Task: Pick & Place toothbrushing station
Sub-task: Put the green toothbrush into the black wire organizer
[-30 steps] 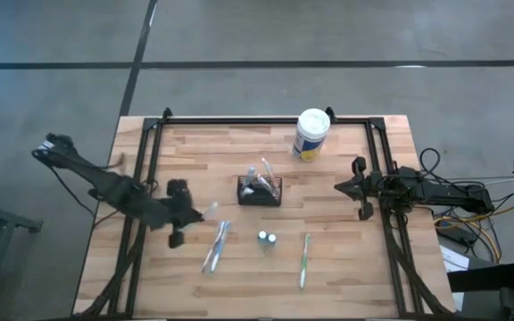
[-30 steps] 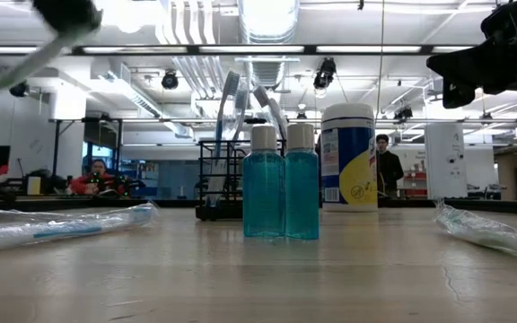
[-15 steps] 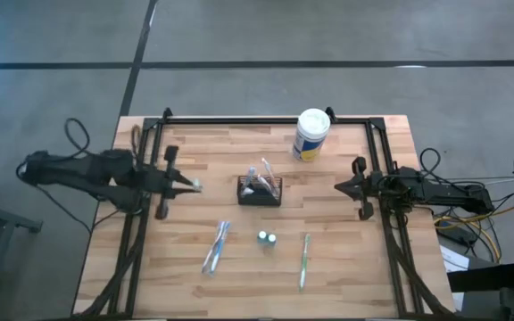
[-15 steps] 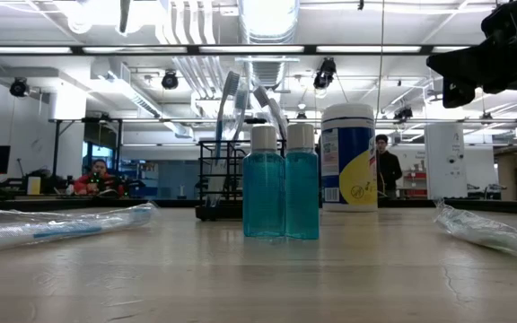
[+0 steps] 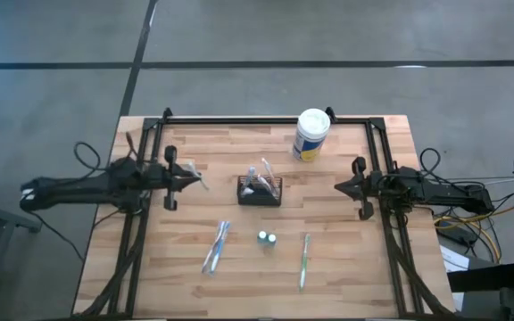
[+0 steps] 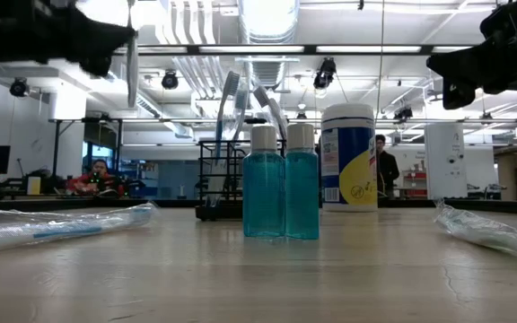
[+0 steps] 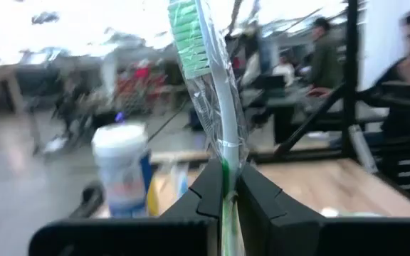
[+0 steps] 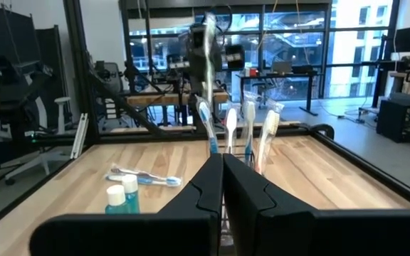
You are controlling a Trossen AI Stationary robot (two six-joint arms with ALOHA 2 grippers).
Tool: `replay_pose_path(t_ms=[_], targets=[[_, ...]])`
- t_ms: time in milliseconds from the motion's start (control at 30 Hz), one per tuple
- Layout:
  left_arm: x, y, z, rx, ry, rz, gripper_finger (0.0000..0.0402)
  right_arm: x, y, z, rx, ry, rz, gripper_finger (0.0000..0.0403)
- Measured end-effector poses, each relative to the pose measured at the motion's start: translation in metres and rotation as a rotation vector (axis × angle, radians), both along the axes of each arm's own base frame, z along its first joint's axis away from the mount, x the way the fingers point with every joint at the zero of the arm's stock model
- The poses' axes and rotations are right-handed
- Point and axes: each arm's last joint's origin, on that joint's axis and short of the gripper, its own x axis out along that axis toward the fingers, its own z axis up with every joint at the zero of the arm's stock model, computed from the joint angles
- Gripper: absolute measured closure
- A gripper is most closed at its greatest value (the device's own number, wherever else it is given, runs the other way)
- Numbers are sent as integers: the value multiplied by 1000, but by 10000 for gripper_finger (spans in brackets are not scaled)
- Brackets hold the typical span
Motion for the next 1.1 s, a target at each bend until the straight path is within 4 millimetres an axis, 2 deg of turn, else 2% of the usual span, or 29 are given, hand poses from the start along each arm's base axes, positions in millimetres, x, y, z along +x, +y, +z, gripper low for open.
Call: replay_pose_path(t_ms=[167,500,767,900,1100], targets=[[-5,0,-22,-14,8,16,380,0,0,0,0,5,0,394],[-8,0,-49,4,30,27,380,0,0,-1,13,7,0,394],[-9,0,-49,-2,34,25,380,0,0,-1,15,6,0,394],[-10,0,-36,-42,-3,31,380,0,0,-1,14,5,-1,394],[-7,0,27,-5,-83,40,380,0,0,0,0,3,-4,394]])
